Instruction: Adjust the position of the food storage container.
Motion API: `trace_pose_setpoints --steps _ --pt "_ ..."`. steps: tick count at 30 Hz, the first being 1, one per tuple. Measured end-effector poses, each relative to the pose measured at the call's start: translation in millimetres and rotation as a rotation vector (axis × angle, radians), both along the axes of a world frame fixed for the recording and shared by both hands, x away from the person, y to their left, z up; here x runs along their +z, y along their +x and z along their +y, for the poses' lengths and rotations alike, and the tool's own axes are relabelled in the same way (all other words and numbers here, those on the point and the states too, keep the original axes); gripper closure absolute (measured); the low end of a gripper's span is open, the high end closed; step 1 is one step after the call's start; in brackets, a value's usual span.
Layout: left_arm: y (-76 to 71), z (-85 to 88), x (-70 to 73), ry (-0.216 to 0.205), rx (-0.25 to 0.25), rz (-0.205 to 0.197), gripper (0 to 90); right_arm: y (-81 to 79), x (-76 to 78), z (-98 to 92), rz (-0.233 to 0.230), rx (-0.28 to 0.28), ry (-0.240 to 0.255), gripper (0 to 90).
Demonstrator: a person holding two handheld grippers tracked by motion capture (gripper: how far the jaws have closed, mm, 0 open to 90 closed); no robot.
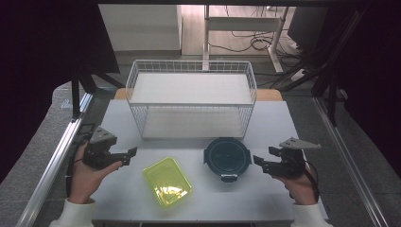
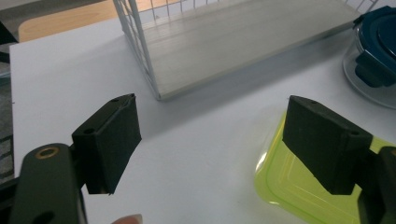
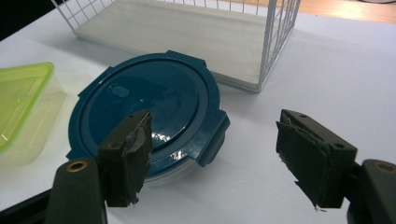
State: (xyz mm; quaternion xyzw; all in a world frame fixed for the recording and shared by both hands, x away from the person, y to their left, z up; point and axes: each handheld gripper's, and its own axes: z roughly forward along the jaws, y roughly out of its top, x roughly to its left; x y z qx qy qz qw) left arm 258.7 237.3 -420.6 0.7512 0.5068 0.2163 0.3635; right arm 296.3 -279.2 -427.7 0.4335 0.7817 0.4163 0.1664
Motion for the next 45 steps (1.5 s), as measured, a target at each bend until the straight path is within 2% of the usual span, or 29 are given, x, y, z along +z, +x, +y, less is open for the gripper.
trace_pose_setpoints --steps 9,13,21,24,29,31,35,37,41,45 --pt "2.1 -10.7 -5.8 0.011 -0.02 0.015 17.9 3.3 -4.5 -2.0 0.027 0.004 -0.02 28.6" --pt "4.6 -13.0 -10.6 0.012 -0.03 0.036 17.9 4.0 -4.6 -2.9 0.033 0.001 -0.02 29.6" --pt "7.4 -11.9 -15.7 -0.023 -0.026 0.054 18.0 6.9 -6.6 0.5 0.043 0.003 -0.028 31.4" --pt "7.3 -17.2 -16.5 -0.001 -0.05 0.053 18.0 11.2 -7.0 2.2 0.049 0.002 -0.044 31.8" --pt "5.6 -18.8 -17.6 -0.007 -0.039 0.068 18.5 8.8 -8.7 5.2 0.066 0.009 -0.046 32.5" --pt "4.7 -24.5 -16.8 0.001 -0.059 0.061 18.6 7.3 -10.0 6.0 0.07 0.007 -0.061 32.5" --pt "4.7 -28.6 -17.1 0.005 -0.064 0.058 18.6 6.6 -5.2 6.9 0.047 0.015 -0.058 33.9" --pt "4.4 -30.2 -19.2 0.007 -0.067 0.064 18.5 7.4 -4.5 8.1 0.051 0.019 -0.062 34.5" --pt "3.4 -33.2 -20.9 0.018 -0.08 0.068 18.3 13.9 -4.0 10.0 0.059 0.021 -0.075 37.4" --pt "2.3 -33.2 -20.6 0.006 -0.083 0.064 18.3 27.0 1.7 16.4 0.067 0.033 -0.091 43.1"
